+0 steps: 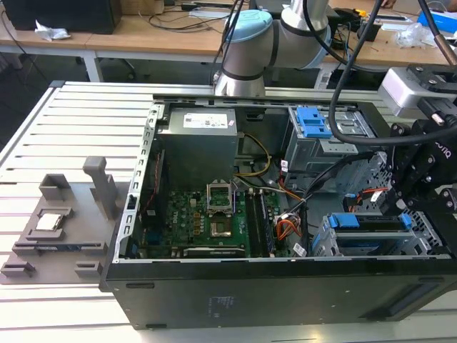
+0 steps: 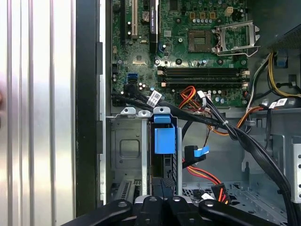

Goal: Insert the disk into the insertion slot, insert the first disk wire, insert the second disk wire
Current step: 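Insert the first disk wire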

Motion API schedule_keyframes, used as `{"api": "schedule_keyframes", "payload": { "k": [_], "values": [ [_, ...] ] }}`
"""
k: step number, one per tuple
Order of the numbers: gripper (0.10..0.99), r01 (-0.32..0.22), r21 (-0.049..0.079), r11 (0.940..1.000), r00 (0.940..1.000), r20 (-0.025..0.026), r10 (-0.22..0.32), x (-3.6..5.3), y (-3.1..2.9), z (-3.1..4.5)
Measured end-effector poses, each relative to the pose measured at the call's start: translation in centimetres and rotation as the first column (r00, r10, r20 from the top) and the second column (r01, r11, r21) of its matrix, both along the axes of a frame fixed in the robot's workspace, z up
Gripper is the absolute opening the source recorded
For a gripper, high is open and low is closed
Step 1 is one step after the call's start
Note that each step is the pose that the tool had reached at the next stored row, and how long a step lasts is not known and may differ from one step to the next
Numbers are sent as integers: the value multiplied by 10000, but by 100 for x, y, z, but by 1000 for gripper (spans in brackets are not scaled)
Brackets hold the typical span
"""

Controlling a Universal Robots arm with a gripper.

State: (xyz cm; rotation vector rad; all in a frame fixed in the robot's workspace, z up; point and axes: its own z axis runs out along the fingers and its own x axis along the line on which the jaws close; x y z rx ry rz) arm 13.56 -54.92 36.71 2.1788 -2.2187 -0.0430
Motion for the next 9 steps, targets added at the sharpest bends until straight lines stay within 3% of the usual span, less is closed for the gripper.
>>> {"api": "schedule_keyframes", "payload": {
  "k": [1,3,5,7,9],
  "values": [
    [235,0,0,10000,10000,1,0,0,0,0],
    [361,1,0,10000,10000,0,-1,1,0,0],
    [361,-372,0,9993,9993,0,372,0,-1,0],
    [361,-1064,0,9943,9943,0,1064,1,13,0],
    [361,-1331,0,9911,9911,0,1331,3,29,0]
  ]
}}
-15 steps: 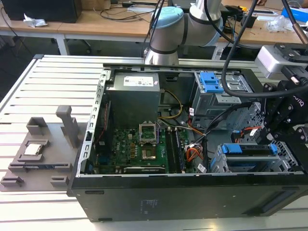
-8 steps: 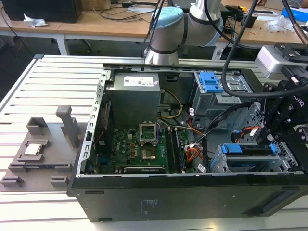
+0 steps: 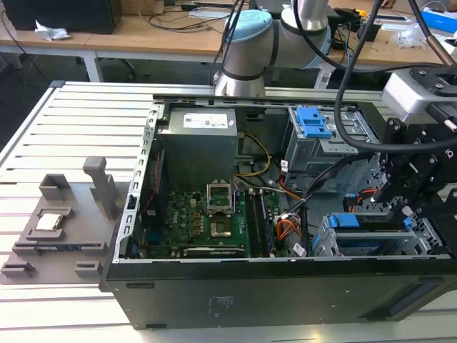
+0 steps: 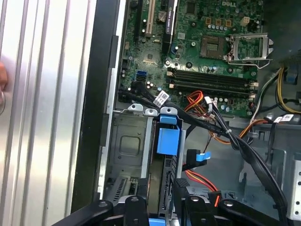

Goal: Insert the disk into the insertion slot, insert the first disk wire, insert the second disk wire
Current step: 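Insert the first disk wire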

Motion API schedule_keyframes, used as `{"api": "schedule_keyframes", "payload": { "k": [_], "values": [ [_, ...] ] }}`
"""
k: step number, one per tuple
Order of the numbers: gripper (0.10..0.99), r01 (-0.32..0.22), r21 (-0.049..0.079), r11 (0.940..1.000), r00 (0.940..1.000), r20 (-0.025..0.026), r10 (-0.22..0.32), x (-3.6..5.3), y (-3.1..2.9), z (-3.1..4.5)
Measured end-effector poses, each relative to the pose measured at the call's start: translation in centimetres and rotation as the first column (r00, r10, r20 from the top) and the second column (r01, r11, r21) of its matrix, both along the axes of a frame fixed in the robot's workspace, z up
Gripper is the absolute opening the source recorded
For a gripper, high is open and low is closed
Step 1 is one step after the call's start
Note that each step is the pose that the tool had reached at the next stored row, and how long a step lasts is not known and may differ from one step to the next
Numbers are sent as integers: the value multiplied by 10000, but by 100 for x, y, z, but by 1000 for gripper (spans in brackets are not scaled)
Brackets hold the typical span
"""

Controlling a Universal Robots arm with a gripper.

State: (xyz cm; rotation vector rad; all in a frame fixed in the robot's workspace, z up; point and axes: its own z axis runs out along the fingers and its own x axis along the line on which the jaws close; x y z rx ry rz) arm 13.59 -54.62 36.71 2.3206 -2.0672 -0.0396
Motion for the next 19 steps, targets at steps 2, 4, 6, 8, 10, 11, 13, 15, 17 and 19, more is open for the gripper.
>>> {"api": "schedule_keyframes", "payload": {
  "k": [2,4,6,8,10,11,13,15,17,19],
  "values": [
    [361,-291,0,9996,9996,0,291,2,17,0],
    [361,-562,0,9984,9984,0,562,4,37,3],
    [361,-765,-1,9971,9971,0,765,8,65,5],
    [361,-771,-2,9970,9970,1,771,22,72,4],
    [361,-778,-1,9970,9970,1,778,45,83,3],
    [361,-786,0,9969,9969,0,786,57,93,3],
    [361,-813,-3,9967,9967,0,813,88,132,2],
    [361,-835,-31,9965,9965,-2,835,120,199,-2],
    [361,-848,-145,9963,9964,-12,848,160,273,-5],
    [361,-861,-219,9960,9963,-18,861,178,307,-9]
  ]
}}
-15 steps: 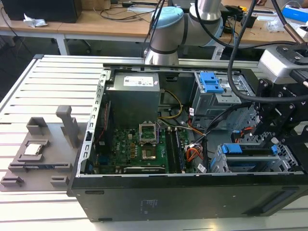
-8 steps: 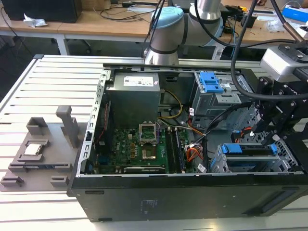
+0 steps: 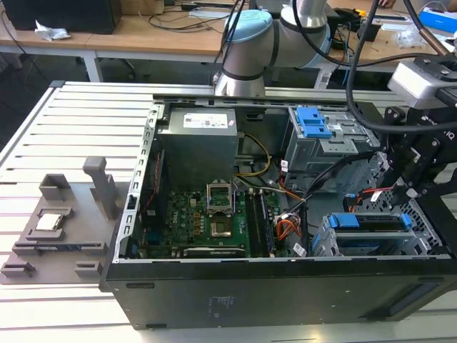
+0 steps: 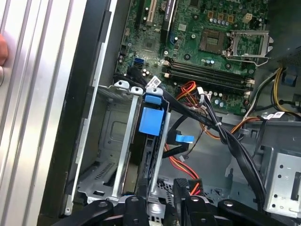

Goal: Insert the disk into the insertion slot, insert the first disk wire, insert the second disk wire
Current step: 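Insert the first disk wire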

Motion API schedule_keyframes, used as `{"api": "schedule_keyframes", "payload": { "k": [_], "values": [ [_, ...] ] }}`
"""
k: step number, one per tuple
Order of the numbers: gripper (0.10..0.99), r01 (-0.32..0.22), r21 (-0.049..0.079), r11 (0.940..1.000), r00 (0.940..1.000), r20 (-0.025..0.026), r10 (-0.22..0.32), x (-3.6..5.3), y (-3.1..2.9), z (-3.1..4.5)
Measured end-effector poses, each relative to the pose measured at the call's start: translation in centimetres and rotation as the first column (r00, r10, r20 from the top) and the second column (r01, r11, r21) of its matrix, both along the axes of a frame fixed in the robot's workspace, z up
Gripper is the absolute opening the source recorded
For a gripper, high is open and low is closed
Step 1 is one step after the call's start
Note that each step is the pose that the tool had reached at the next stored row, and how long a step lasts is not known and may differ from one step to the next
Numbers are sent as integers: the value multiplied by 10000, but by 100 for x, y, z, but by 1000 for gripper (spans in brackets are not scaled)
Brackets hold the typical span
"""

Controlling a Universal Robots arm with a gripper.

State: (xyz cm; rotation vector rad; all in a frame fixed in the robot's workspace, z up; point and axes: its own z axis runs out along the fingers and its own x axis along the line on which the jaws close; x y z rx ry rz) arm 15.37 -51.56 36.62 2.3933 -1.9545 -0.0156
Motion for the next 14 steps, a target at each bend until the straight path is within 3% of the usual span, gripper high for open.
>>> {"api": "schedule_keyframes", "payload": {
  "k": [9,14],
  "values": [
    [361,-82,-310,9995,10000,-1,82,133,225,-36],
    [361,-162,-437,9989,9999,-2,162,249,251,-92]
  ]
}}
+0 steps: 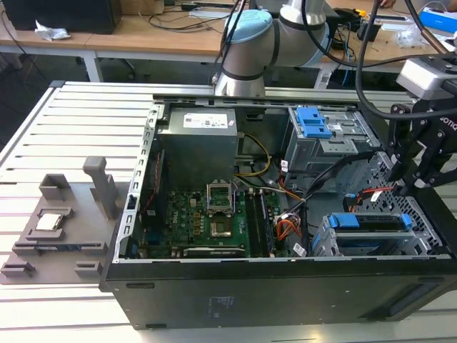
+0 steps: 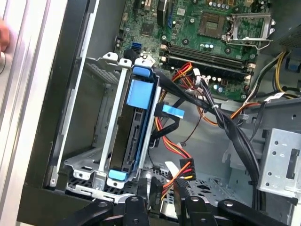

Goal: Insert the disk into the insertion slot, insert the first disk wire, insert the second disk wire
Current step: 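Insert the first disk wire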

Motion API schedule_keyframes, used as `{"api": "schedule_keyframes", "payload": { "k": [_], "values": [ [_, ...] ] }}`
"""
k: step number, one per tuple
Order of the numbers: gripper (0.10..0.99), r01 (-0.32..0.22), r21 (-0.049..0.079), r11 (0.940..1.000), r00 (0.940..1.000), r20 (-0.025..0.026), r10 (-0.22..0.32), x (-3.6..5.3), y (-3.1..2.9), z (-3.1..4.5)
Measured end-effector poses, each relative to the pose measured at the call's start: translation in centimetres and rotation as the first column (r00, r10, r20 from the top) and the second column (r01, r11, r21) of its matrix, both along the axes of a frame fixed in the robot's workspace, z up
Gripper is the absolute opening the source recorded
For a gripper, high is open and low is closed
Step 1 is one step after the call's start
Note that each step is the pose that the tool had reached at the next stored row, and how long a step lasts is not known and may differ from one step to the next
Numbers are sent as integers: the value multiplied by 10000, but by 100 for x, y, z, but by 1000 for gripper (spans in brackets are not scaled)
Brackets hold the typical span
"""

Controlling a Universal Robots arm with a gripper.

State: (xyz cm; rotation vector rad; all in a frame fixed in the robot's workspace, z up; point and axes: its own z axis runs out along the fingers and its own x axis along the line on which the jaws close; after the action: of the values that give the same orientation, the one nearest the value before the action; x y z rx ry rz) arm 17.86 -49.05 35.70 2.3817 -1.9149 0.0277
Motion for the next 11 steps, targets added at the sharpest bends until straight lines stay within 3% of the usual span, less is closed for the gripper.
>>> {"api": "schedule_keyframes", "payload": {
  "k": [8,9,11],
  "values": [
    [345,-28,-105,9999,10000,0,28,34,0,-27],
    [216,-27,-121,9999,10000,-1,27,34,-1,-25],
    [176,-28,-133,9999,10000,0,28,35,0,-27]
  ]
}}
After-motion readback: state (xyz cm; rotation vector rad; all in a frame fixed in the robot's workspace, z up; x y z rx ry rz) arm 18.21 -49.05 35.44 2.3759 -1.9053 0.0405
